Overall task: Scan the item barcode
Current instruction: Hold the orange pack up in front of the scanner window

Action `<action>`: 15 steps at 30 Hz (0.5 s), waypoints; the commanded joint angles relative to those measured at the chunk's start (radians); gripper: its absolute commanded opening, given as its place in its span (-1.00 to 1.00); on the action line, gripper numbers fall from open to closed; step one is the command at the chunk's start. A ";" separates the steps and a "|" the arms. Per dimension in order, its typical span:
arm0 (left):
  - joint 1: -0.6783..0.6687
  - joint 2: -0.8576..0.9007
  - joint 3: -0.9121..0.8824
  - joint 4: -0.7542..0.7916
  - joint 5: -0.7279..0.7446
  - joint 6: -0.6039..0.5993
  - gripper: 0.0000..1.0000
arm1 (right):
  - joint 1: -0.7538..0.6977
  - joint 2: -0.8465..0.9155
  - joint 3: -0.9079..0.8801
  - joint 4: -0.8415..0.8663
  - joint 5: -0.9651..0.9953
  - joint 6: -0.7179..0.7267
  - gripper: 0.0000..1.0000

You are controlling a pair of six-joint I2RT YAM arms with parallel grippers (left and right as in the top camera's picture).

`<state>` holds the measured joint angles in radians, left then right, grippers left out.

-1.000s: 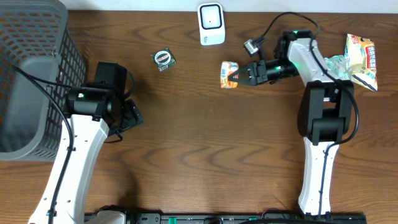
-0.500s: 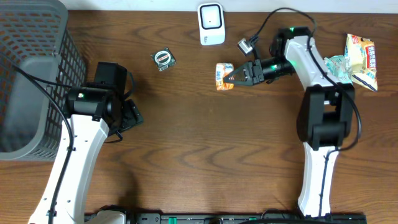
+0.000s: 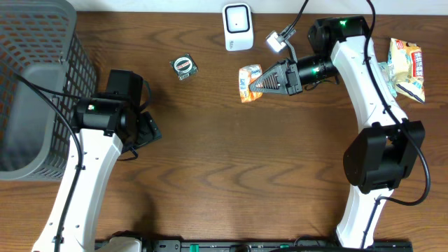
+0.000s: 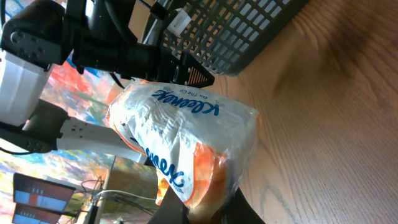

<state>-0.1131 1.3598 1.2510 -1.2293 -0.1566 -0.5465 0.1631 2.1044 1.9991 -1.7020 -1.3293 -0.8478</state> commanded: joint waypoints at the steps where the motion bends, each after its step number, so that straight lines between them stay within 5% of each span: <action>1: 0.003 0.001 -0.004 -0.003 -0.010 -0.005 0.95 | 0.002 0.002 0.001 0.000 -0.058 -0.021 -0.98; 15: 0.003 0.001 -0.004 -0.003 -0.010 -0.005 0.95 | 0.002 0.002 0.001 0.000 -0.054 -0.021 -0.98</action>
<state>-0.1131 1.3598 1.2510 -1.2293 -0.1566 -0.5465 0.1631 2.1044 1.9991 -1.7020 -1.3537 -0.8486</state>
